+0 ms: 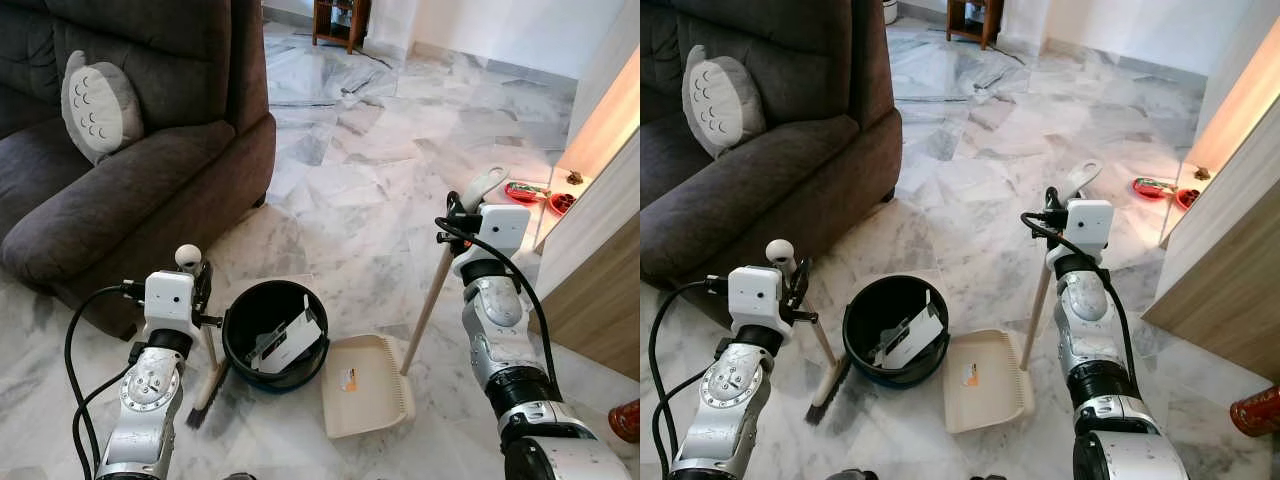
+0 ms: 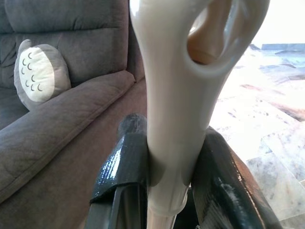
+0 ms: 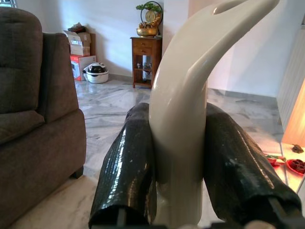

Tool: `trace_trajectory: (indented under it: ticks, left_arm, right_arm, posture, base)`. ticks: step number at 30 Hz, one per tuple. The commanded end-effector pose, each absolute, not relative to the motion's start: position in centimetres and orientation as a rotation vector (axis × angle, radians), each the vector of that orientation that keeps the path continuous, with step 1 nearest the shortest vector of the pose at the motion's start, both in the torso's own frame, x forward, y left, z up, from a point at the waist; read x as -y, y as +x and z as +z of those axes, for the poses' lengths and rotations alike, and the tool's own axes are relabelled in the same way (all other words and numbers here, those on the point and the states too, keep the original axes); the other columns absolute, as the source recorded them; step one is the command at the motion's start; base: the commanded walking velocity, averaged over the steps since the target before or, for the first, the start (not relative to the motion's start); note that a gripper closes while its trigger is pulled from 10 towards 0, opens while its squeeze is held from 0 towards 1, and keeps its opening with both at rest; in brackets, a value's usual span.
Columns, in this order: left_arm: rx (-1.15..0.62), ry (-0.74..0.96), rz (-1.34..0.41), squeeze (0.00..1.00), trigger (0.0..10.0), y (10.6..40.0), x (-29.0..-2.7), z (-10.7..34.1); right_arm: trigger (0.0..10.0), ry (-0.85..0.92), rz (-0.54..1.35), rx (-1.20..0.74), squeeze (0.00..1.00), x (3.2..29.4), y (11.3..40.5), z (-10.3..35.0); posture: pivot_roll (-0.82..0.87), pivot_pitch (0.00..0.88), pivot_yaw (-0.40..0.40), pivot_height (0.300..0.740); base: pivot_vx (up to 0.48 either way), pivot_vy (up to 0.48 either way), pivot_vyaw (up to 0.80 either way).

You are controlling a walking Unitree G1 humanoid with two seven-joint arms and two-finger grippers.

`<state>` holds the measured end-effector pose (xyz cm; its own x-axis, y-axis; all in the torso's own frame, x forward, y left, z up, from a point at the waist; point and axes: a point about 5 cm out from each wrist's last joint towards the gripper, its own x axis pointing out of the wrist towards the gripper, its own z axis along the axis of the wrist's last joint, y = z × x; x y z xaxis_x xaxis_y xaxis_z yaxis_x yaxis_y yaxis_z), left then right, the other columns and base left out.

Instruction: Sweep floor

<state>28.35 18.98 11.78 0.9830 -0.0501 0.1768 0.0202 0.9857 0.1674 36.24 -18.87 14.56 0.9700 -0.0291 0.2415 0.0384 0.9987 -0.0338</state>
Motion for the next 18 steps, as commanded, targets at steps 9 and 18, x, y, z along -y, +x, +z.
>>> trace_trajectory:
  ticks: [9,18]
  left_arm:
    - [0.257,0.146,-0.060,0.00,10.0,28.76,-18.52,12.92]
    - [0.261,0.147,-0.066,0.00,10.0,28.85,-18.42,12.87]
  right_arm:
    - [10.0,0.005,-0.044,0.294,0.00,18.84,36.60,15.81]
    - [10.0,0.009,-0.030,0.291,0.00,18.31,36.71,15.73]
  posture:
    - [0.15,0.075,-0.034,0.740]
    - [0.15,0.043,-0.037,0.740]
  base:
    - [0.000,0.000,0.00]
    - [0.000,0.000,0.00]
